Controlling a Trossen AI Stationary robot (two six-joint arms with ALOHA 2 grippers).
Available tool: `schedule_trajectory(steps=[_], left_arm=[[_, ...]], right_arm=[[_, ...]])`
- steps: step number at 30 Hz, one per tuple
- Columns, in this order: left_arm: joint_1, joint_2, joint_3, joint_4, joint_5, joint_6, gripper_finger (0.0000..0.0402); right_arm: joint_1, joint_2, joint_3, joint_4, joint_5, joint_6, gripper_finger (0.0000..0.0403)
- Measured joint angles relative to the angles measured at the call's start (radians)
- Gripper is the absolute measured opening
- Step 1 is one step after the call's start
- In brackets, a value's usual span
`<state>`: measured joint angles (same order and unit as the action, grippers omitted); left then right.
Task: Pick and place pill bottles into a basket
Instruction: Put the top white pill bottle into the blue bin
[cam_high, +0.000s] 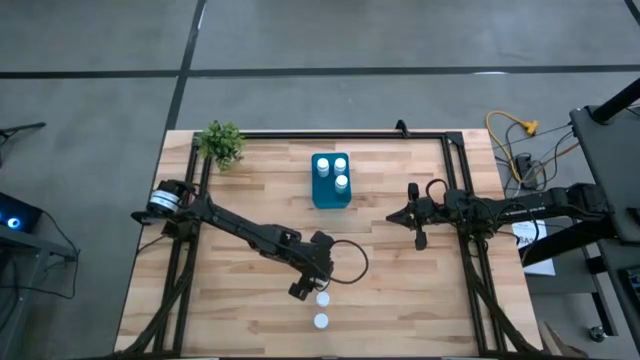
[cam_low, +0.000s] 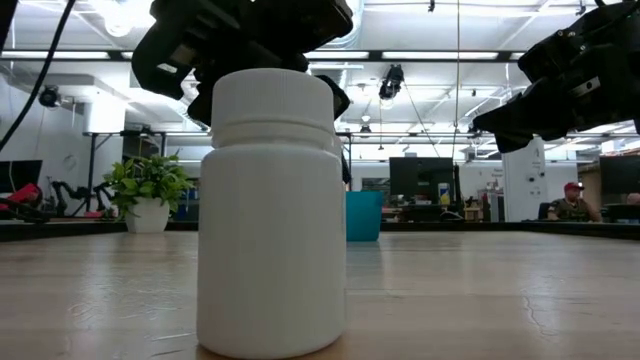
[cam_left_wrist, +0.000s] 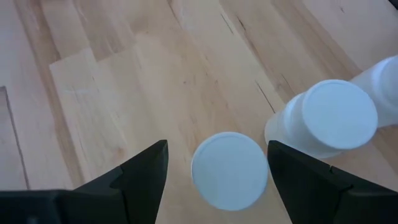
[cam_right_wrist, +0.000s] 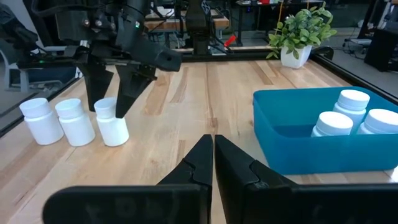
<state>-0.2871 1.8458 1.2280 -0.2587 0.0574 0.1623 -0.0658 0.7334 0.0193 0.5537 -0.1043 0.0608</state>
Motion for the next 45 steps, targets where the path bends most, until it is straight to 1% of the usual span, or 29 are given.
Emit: schedule_trajectory(steps=[17,23,28,34,38,45], left_arm=[[0.008,0.000,-0.064,0.100,0.017,-0.026,0.0258],[0.011,0.000,-0.075,0.101,0.030,-0.051,0.0258],[0.012,0.000,-0.075,0.128,0.045,-0.052,0.0258],[0.014,0.012,-0.074,0.120,0.069,-0.073,0.0258],[0.020,0.034,-0.072,0.127,0.107,-0.099,0.0257],[0.026,0.066,-0.057,0.113,0.111,-0.100,0.0257]], right_arm=[[0.000,0.000,0.000,-0.005,0.000,0.000,0.0009],[0.000,0.000,0.000,-0.005,0.000,0.008,0.0009],[0.000,0.001,0.000,-0.005,0.000,0.008,0.0009],[0.000,0.001,-0.001,-0.023,0.000,0.008,0.0009],[0.000,0.001,-0.001,-0.023,0.000,0.011,0.0009],[-0.001,0.001,-0.001,-0.026,0.002,0.016,0.0009]])
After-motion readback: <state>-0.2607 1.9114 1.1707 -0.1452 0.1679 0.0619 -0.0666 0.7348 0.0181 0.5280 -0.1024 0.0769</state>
